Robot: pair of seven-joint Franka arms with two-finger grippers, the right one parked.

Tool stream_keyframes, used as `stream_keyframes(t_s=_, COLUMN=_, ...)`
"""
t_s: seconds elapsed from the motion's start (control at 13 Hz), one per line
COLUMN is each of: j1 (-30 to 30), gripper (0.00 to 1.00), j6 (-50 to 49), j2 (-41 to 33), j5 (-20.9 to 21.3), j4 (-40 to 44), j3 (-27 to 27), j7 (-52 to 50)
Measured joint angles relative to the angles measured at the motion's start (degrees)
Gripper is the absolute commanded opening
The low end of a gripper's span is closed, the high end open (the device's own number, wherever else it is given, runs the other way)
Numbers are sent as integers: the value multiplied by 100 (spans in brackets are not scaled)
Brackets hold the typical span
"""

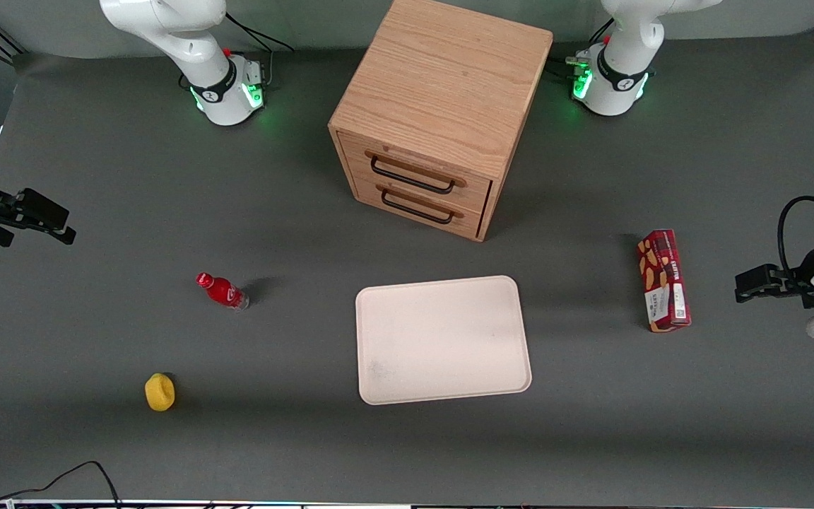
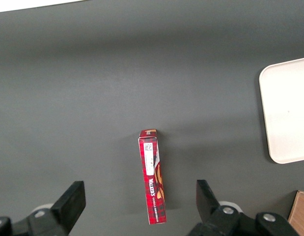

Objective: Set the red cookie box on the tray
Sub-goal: 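Move the left gripper down over the upright red cookie box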

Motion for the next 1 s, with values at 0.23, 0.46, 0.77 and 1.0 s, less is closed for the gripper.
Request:
stream_keyframes(t_s=0.23, j1=-15, gripper=100, j6=-6, j2=0, j5=-1, j4=2, j3=-2, j7=18)
stream_keyframes(t_s=0.46, j1=-15, gripper=100, j6=-55, j2=23, j5=-13, j4=-44, j3=-2, j7=22)
stream_keyframes(t_s=0.77, j1=-6, gripper=100, j6=-12, j2=95, j5=-7, j4=-434, j3=18, j7=22)
stream_keyframes(t_s=1.0, j1=37, gripper=99, j6=843, j2=14, j5=-6, j4=-1332, j3=70, j7=-19)
